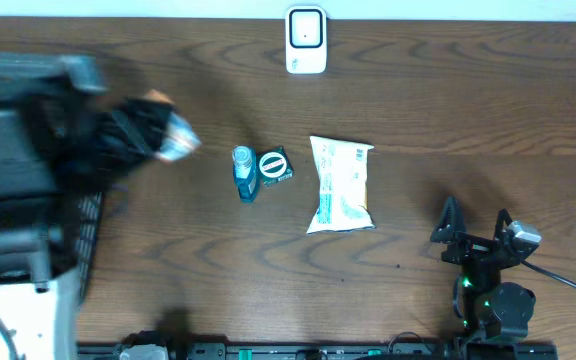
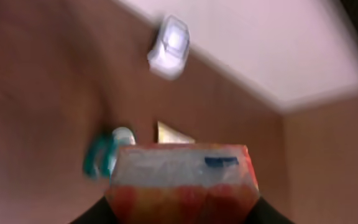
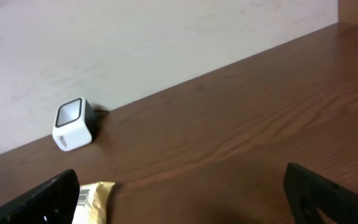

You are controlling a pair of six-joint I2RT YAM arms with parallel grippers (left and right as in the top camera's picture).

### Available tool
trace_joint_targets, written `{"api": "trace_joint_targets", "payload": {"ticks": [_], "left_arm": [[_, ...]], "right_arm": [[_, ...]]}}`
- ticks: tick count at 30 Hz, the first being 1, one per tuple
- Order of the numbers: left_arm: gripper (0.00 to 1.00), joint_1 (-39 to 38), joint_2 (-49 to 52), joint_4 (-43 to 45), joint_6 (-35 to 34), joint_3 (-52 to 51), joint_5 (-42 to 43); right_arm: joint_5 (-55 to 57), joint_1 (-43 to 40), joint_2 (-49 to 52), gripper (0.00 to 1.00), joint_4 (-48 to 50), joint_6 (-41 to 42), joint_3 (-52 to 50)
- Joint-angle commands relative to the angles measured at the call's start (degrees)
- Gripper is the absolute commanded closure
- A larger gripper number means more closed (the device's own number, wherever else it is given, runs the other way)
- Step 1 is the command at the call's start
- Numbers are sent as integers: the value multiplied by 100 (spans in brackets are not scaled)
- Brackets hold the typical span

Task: Scan the item barcode
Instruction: 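Carry the orange box out and release it below the Zam-Buk box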

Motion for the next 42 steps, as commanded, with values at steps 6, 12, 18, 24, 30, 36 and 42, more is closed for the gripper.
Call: {"api": "trace_joint_targets", "payload": {"ticks": [6,12,18,24,30,36,42], "left_arm": [[58,-3646,1084,-179,240,-1021,-3477],[58,-4205,2385,684,240,-1668,-3453],[58,-4476,3661,1338,-61,-1781,-3281],[49,-4579,4441,1556,-87,-1781,-2938],[2,-4428,3871,741,96,-1379,-3005],[2,-4380,2050,354,1021,-450,-3005],[2,-3838,455,304,1117,-330,-4214]], "right_arm": [[17,24,-26,1,-22,-90,-4],[17,24,-26,1,-22,-87,-4],[17,24,-26,1,-22,-90,-4],[17,24,-26,1,-22,-87,-4],[17,24,-26,1,-22,-90,-4],[17,24,-26,1,-22,-90,-4],[17,24,-26,1,-22,-90,-4]]}}
